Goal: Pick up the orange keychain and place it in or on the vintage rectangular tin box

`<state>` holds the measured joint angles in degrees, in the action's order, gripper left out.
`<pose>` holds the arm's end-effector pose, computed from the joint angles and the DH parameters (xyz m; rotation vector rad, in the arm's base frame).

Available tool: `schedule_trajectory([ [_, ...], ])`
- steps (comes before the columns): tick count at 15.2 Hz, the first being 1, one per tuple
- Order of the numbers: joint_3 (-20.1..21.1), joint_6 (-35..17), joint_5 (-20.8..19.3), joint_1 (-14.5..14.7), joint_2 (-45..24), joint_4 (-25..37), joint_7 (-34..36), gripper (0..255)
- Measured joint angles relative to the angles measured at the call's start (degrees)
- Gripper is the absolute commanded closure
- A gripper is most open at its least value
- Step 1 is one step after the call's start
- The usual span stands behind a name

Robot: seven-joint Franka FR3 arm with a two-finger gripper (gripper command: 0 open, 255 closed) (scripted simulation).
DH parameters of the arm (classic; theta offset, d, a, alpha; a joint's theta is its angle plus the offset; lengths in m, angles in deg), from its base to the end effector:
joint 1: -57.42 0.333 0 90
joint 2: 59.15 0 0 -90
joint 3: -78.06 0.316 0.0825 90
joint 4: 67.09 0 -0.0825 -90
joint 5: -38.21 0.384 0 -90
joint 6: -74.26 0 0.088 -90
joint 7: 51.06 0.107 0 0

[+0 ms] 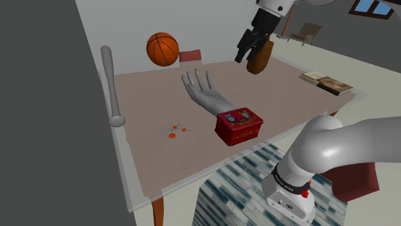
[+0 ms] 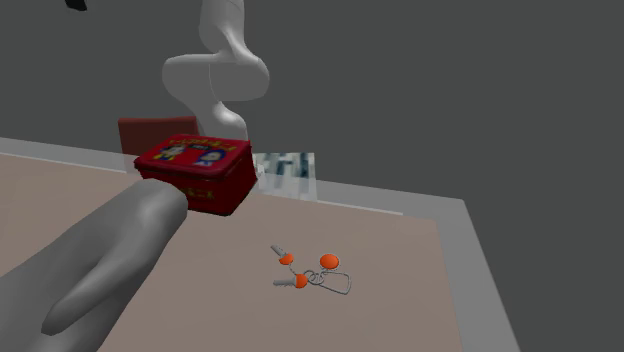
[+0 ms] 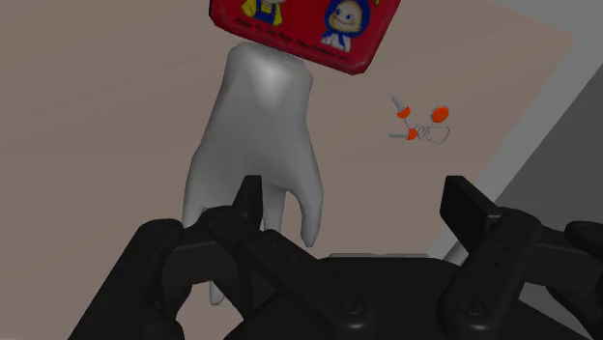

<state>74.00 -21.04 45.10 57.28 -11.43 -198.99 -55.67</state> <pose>0.3021 -0.0195 0.6401 -2.9664 -0.0381 -0.3036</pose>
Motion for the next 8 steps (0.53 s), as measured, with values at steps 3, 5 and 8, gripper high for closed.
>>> schedule_trajectory([
  [3, 1.6, -1.2, 0.5, -0.2, -0.2, -1.3, 2.2, 0],
  [5, 4.2, -3.5, 1.4, -0.3, -0.6, -3.6, 5.4, 0],
  [8, 8.6, -7.0, 2.9, -0.4, -2.6, -5.8, 11.1, 0],
])
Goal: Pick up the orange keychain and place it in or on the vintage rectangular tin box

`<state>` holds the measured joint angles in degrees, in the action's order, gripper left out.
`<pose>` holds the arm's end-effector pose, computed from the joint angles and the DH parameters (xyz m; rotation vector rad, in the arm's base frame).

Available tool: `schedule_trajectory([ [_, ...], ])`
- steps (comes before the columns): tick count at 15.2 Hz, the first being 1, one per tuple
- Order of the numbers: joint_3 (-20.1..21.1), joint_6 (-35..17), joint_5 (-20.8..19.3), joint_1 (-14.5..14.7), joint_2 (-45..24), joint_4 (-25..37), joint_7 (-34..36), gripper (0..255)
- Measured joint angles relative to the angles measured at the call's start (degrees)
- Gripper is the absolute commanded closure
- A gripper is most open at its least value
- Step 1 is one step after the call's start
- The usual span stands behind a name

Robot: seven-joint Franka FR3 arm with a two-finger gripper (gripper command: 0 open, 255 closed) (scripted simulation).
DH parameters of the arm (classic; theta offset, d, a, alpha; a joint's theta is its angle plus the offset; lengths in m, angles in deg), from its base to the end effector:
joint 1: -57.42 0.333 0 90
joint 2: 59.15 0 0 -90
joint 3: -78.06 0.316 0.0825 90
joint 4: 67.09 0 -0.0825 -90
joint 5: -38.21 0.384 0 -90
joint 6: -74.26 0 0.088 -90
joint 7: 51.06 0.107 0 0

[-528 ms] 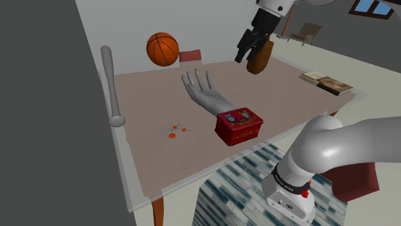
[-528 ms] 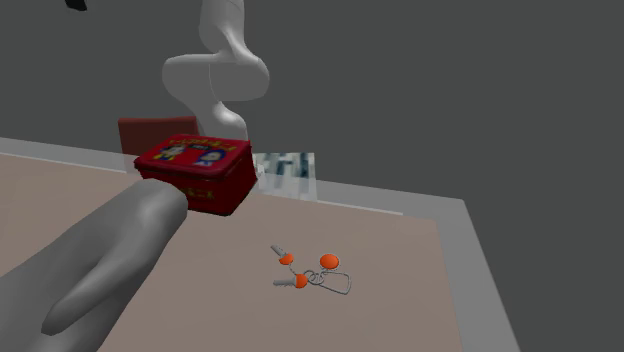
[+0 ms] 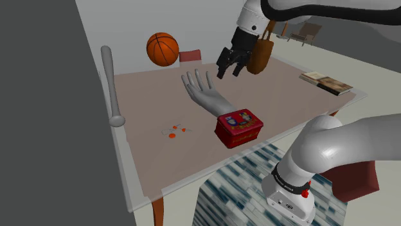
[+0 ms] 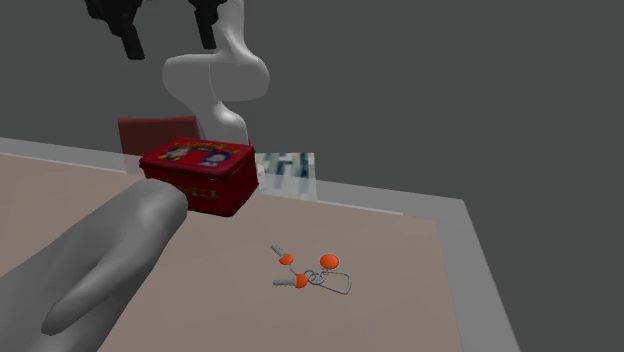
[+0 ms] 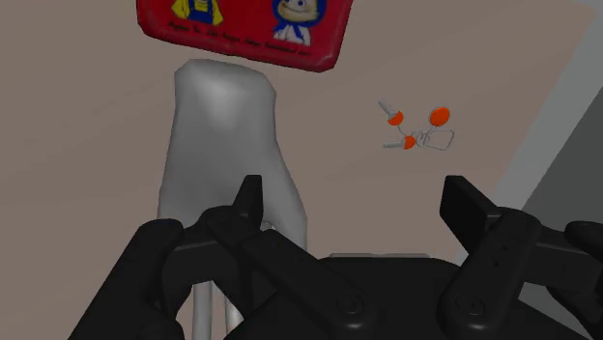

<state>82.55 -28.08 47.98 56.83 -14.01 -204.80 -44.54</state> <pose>0.3252 0.0435 0.5886 -3.0024 0.1298 -0.2404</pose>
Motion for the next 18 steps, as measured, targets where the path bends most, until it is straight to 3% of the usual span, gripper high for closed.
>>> schedule_trajectory([
  [10, 14.9, -11.6, 3.8, -0.7, -11.5, -2.7, 20.0, 0],
  [18, 25.8, -20.2, 1.1, -3.7, -27.3, 1.3, 37.3, 0],
])
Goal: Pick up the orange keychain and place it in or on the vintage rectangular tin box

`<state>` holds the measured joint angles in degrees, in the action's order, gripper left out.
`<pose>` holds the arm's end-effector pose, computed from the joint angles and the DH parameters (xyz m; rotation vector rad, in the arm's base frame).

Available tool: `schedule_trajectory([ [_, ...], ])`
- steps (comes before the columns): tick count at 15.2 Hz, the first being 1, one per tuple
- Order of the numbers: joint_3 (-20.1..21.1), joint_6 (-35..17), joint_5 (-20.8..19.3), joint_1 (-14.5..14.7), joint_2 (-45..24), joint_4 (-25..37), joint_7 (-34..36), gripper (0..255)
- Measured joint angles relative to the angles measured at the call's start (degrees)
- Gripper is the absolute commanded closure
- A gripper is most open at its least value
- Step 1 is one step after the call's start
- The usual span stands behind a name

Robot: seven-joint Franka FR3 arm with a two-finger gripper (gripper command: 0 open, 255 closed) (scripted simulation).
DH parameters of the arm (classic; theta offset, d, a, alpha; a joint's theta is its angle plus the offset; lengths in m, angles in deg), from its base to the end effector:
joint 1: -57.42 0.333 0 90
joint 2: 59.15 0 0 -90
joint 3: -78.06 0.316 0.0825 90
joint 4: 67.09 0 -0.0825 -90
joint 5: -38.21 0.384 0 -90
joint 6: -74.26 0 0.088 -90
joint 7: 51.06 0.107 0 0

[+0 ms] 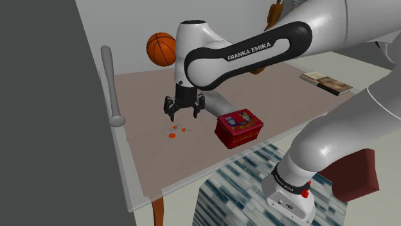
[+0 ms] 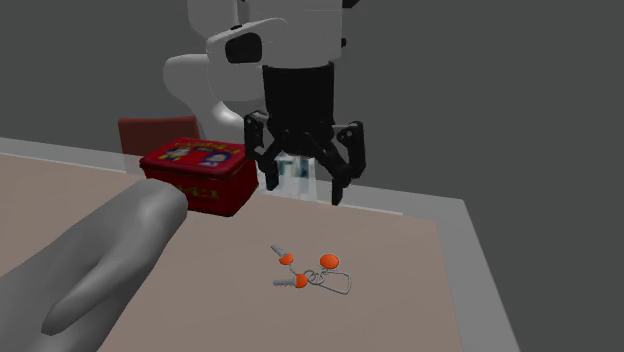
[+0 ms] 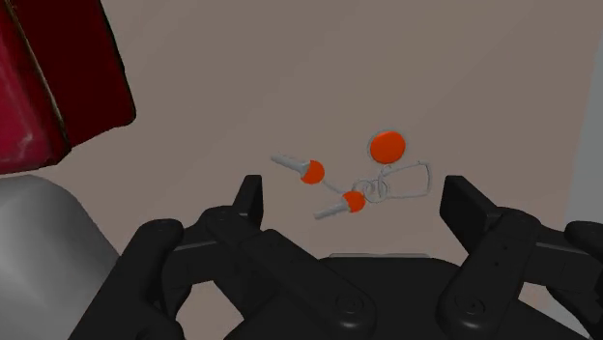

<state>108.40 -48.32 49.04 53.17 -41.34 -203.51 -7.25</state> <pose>0.4062 0.2135 0.4268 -3.0452 0.6606 -0.0418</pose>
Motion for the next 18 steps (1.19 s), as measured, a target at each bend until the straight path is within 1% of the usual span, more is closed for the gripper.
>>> schedule_trajectory([
  [1, 1.2, -1.3, -0.8, -0.3, -2.0, 0.1, 2.4, 0],
  [3, 3.7, -3.1, -3.6, -1.3, -7.7, 2.6, 7.8, 0],
  [5, 5.3, -4.5, -6.3, -1.7, -12.1, 4.3, 12.5, 0],
  [6, 5.6, -5.2, -7.0, -1.7, -13.3, 4.4, 13.7, 0],
  [12, 6.1, -9.9, -10.2, -1.8, -17.8, 3.3, 16.5, 0],
  [18, 6.1, -10.9, -10.7, -1.8, -18.3, 2.8, 16.8, 0],
])
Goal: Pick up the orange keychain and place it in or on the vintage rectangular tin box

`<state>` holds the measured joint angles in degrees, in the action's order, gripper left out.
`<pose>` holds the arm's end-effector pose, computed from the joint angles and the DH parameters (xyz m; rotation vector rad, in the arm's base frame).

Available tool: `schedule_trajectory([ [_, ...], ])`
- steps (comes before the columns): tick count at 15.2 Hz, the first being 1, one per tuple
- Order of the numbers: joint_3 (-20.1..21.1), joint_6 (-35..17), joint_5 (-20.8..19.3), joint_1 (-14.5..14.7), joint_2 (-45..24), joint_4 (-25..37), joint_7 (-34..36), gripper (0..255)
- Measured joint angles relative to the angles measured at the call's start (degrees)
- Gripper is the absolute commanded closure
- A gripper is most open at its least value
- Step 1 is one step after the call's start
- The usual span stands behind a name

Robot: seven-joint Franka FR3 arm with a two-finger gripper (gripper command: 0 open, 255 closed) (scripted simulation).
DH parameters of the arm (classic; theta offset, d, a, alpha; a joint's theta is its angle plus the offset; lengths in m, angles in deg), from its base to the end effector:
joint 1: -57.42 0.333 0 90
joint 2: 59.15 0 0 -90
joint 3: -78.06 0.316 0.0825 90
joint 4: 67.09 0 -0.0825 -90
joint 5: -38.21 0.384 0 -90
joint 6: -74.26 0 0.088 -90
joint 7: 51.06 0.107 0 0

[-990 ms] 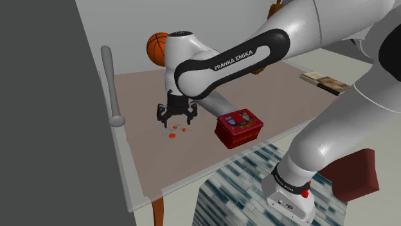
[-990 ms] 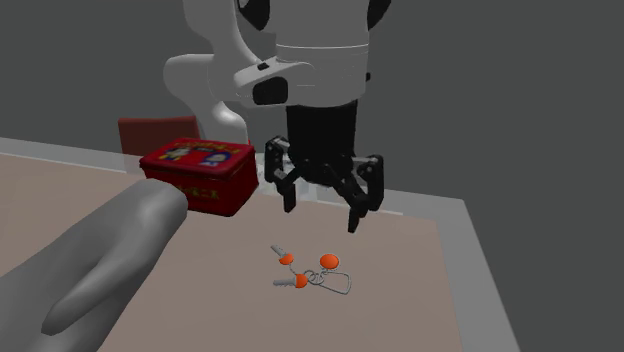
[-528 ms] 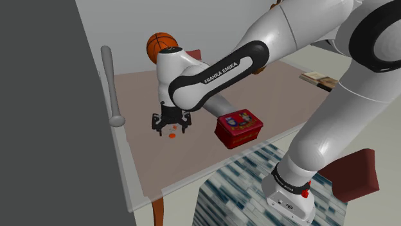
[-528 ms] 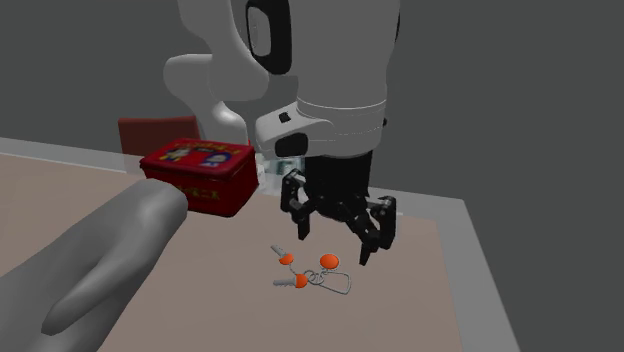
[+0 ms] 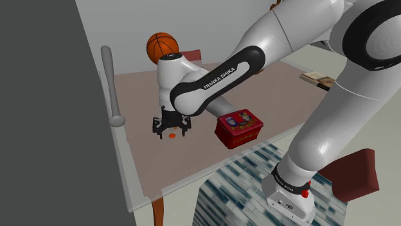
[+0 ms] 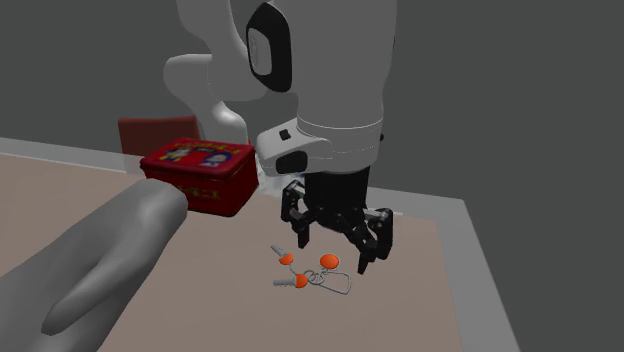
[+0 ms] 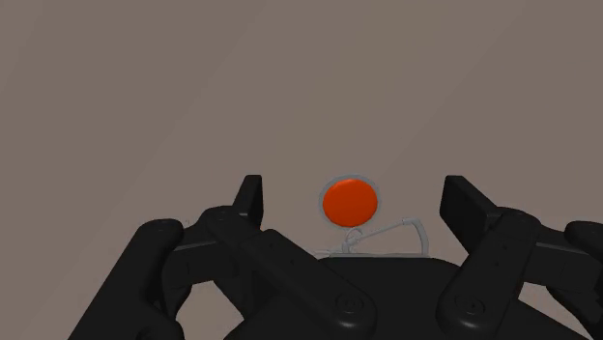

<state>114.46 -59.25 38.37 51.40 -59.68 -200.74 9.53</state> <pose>0.4357 0.2555 0.3327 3.0305 -0.8211 -0.0193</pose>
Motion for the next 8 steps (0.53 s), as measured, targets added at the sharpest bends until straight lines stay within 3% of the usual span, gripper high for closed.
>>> schedule_trajectory([
  [1, 0.0, 0.0, 0.0, 0.0, 0.0, 0.0, 0.0, 0],
  [2, 0.0, 0.0, 0.0, 0.0, 0.0, 0.0, 0.0, 255],
  [8, 0.0, -0.1, 0.1, 0.0, 0.5, 0.2, -0.1, 255],
])
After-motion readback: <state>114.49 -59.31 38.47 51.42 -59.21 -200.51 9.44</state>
